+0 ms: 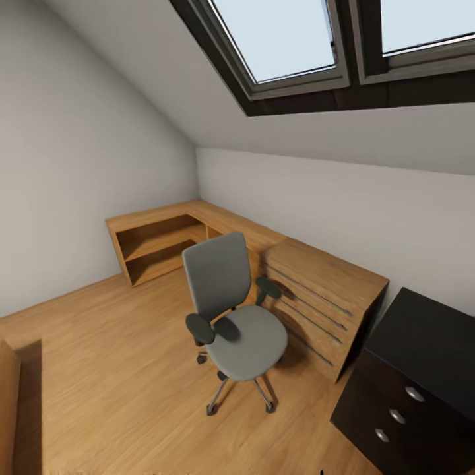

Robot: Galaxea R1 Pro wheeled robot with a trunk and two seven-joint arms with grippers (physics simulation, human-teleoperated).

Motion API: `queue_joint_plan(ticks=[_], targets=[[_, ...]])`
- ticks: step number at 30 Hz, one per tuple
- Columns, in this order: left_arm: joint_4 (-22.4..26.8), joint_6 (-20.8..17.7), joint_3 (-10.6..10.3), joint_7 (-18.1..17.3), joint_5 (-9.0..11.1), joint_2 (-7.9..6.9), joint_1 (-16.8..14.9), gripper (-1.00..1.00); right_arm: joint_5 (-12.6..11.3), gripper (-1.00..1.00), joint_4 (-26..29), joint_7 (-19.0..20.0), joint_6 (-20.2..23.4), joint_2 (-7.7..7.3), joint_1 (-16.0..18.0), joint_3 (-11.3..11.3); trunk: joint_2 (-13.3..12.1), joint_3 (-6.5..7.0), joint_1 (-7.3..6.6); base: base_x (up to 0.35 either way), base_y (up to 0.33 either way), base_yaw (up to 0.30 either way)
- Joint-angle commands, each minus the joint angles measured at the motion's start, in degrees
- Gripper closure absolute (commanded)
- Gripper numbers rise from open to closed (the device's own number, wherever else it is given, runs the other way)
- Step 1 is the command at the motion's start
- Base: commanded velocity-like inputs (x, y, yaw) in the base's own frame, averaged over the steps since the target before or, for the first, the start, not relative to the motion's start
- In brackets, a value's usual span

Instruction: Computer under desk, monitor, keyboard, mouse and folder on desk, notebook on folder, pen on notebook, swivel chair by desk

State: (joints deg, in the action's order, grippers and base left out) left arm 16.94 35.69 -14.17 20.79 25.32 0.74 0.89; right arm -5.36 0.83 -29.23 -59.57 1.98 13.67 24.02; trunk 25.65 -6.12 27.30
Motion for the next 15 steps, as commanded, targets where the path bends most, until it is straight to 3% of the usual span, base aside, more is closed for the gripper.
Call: queue_joint_plan(ticks=[1, 15], targets=[[0.11, 0.08, -0.49, 0.48, 0.28, -0.04, 0.0, -1.0, -0.53, -1.0, -0.03, -0.03, -0.19, -0.02, 0.04, 0.51, 0.1, -0.07, 0.03, 0.0, 0.0, 0.274], [0.11, -0.24, -0.5, 0.48, 0.32, -0.04, -0.01, -1.0, -0.53, -1.0, -0.03, -0.02, -0.17, -0.58, 0.04, 0.42, 0.1, 0.38, 0.03, 0.0, 0.0, 0.274]])
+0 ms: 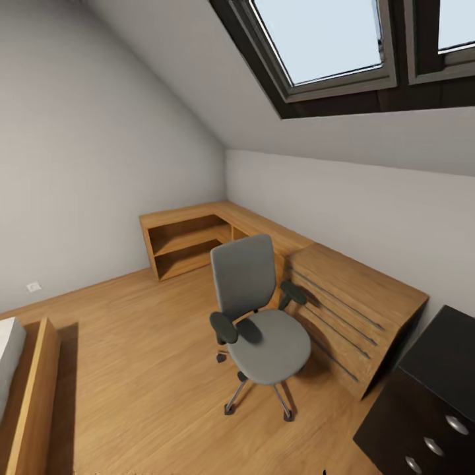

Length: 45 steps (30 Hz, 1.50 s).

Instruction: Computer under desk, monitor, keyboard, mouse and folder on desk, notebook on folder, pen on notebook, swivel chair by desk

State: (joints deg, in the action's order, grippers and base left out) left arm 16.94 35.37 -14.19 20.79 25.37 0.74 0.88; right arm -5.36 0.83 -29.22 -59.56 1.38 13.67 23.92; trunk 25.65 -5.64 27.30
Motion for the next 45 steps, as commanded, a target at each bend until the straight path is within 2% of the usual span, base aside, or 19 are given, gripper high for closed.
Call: queue_joint_plan(ticks=[1, 9, 45], targets=[[0.11, 0.08, -0.49, 0.48, 0.28, -0.04, 0.0, -1.0, -0.53, -1.0, -0.03, -0.04, -0.18, -0.06, 0.04, 0.52, 0.1, -0.07, 0.03, 0.0, 0.0, 0.274], [0.11, 0.05, -0.49, 0.48, 0.24, -0.04, 0.0, -1.0, -0.65, -1.0, 0.01, 0.03, -0.13, -0.56, 0.04, 0.51, 0.1, 0.16, 0.03, 0.0, 0.0, 0.275], [0.11, 0.14, -0.65, 0.47, 0.12, -0.04, 0.0, -1.0, -0.89, -1.0, 0.05, -0.13, -0.21, -0.59, 0.04, 0.43, 0.1, 0.2, 0.03, 0.017, 0.0, 0.285]])
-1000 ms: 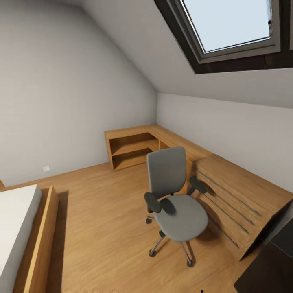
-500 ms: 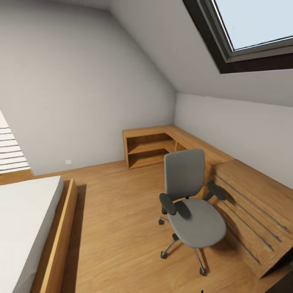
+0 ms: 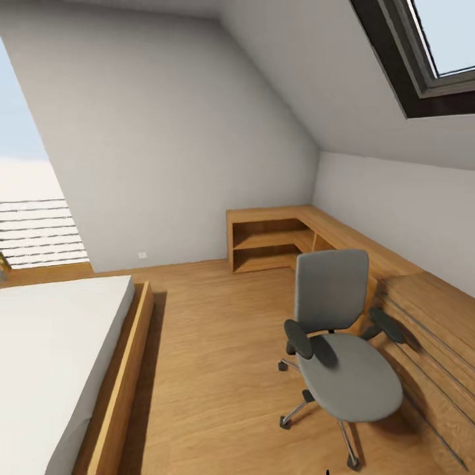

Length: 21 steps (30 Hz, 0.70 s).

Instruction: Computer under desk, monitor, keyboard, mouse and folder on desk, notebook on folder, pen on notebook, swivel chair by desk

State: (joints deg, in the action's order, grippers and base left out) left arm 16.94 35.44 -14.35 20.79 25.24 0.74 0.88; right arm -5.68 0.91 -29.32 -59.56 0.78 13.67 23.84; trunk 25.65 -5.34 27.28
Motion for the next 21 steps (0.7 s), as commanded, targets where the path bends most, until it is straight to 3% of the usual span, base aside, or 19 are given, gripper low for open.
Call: queue_joint_plan(ticks=[1, 9, 21], targets=[[0.11, 0.07, -0.49, 0.48, 0.25, -0.04, 0.0, -1.0, -0.57, -1.0, -0.04, -0.03, -0.21, 0.01, 0.04, 0.51, 0.1, -0.1, 0.05, 0.24, 0.0, 0.285], [0.11, 0.07, -0.5, 0.44, 0.25, -0.04, 0.0, -1.0, -0.56, -1.0, -0.04, -0.03, -0.21, 0.01, 0.04, 0.47, 0.1, -0.1, 0.05, 0.164, 0.0, 0.285], [0.11, 0.14, -0.49, 0.48, 0.26, -0.05, 0.0, -1.0, -0.42, -1.0, -0.04, 0.15, -0.1, 0.01, 0.04, 0.51, 0.1, -0.1, 0.05, 0.018, 0.0, 0.285]])
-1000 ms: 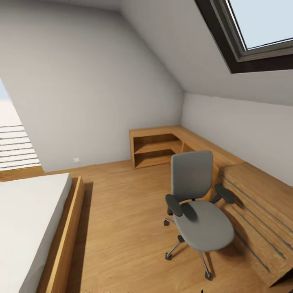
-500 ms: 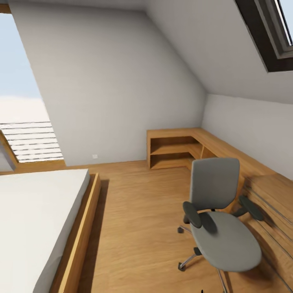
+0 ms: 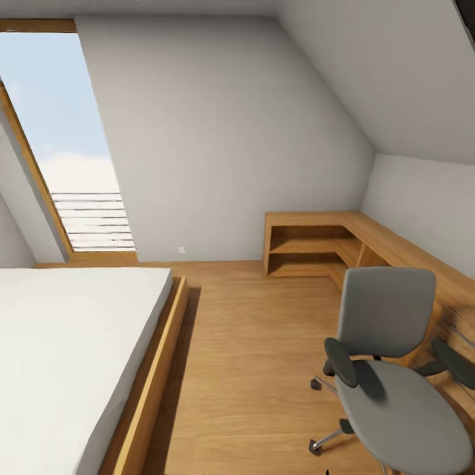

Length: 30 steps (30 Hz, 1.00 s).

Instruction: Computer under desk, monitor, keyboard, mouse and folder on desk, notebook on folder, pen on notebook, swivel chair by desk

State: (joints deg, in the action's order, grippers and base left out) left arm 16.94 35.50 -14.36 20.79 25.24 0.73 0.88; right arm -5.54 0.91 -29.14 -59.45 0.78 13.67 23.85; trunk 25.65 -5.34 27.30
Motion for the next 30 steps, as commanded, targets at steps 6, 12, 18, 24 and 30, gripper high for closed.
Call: queue_joint_plan(ticks=[6, 12, 18, 24, 30], targets=[[0.11, 0.01, -0.95, 0.4, 0.19, 0.04, 0.02, -1.0, -0.5, -1.0, -0.04, 0.16, 0.02, 0.01, 0.04, 0.55, 0.1, -0.1, 0.03, 0.037, 0.0, 0.217], [0.11, 0.02, -3.64, 0.46, 0.29, -0.02, 0.0, -1.0, -0.45, -1.0, -0.1, 0.26, 0.05, 0.05, 0.04, 0.63, 0.1, -0.1, 0.03, 0.256, 0.0, 0.033], [0.11, 0.15, -4.16, 0.48, 0.33, -0.03, 0.0, -1.0, -0.44, -1.0, -0.12, 0.31, 0.21, 0.02, 0.04, 0.6, 0.1, -0.1, 0.03, 0.295, 0.0, 0.004], [0.11, 0.07, -4.26, 0.48, 0.34, -0.03, 0.0, -1.0, -0.65, -1.0, -1.03, 0.17, 1.52, 0.05, 0.04, 0.55, 0.1, -0.1, 0.03, 0.256, 0.0, 0.001], [0.11, 0.01, -4.27, 0.48, 0.34, -0.03, 0.0, -1.0, -0.7, -1.0, -2.15, 0.2, 8.63, 0.33, 0.04, 0.58, 0.1, -0.1, 0.03, 0.299, 0.0, 0.0]])
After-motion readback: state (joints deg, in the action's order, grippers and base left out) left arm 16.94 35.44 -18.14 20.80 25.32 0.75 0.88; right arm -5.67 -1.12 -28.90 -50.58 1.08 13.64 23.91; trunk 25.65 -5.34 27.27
